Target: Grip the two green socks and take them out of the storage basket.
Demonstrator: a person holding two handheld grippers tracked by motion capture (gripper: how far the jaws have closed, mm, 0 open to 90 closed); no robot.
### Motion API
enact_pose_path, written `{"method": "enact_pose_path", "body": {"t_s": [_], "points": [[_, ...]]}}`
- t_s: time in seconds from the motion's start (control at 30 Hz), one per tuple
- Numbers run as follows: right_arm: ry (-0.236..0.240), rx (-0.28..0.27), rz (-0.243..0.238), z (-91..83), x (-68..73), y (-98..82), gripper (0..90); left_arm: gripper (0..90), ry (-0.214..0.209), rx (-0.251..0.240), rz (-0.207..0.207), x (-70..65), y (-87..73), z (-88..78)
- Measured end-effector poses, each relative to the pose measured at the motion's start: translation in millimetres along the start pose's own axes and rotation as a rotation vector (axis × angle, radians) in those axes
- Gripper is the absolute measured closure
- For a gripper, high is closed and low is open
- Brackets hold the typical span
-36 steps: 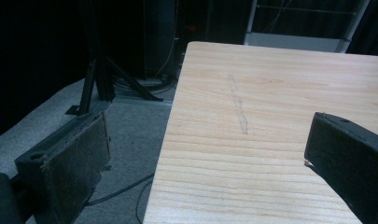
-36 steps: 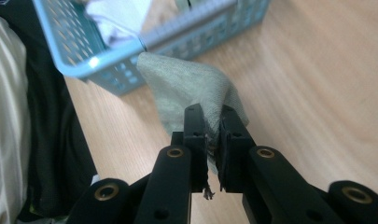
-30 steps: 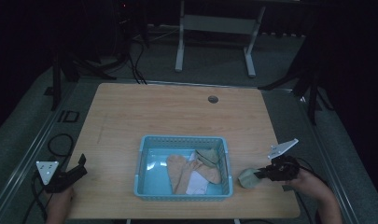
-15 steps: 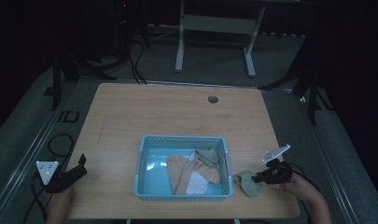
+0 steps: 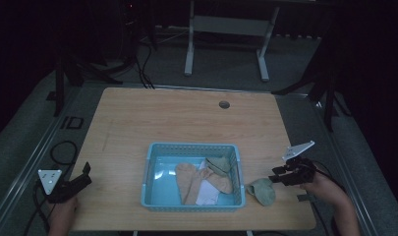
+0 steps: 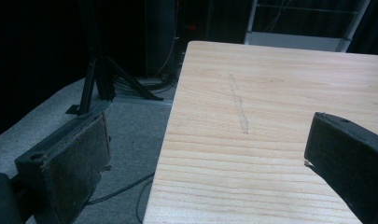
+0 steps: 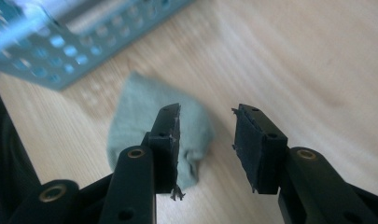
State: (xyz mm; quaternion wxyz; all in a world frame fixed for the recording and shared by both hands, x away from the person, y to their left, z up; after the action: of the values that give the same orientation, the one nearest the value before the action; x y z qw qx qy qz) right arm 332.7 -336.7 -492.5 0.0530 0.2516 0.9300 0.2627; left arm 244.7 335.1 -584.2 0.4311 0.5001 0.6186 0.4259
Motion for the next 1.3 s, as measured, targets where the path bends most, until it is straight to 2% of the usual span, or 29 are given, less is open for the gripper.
{"method": "enact_pose_path", "body": {"t_s": [0.13, 0.17, 0.2, 0.4, 1.0, 1.3], "points": [[-0.001, 0.002, -0.036, -5.5, 2.9, 18.4, 60.3, 0.4, 0.000, 0.000, -0.001, -0.1, 0.0, 0.0], [-0.001, 0.002, -0.036, -5.5, 2.9, 18.4, 60.3, 0.4, 0.000, 0.000, -0.001, -0.1, 0.0, 0.0], [0.002, 0.005, -0.054, -6.0, 4.4, 29.2, 60.3, 0.4, 0.000, -0.001, -0.001, -0.1, -0.1, -0.3], [0.021, 0.018, -0.104, -1.7, 8.9, 55.3, 60.3, 0.4, -0.001, -0.001, -0.002, 0.0, 0.0, -0.2], [0.095, 0.099, -0.239, 35.4, 30.7, 115.8, 60.8, 0.4, -0.004, -0.001, -0.004, 0.3, 0.0, -0.2], [0.132, 0.131, -0.280, 57.6, 41.1, 136.5, 60.9, 0.4, -0.007, -0.001, -0.004, 0.7, -0.1, -0.3]]}}
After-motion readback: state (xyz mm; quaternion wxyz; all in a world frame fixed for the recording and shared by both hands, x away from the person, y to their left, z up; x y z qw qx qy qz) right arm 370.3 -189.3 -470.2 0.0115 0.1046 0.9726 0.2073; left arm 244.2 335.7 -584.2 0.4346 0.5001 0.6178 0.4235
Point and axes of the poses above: each handheld gripper's, and its own axes: z roughly forward along the jaws, y roughly out of its top, x roughly to its left, the point moved 2 cm from there along z, roughly forward along the jaws, and after that the axes turned 3 degrees about -z, right-handed, at the moved point
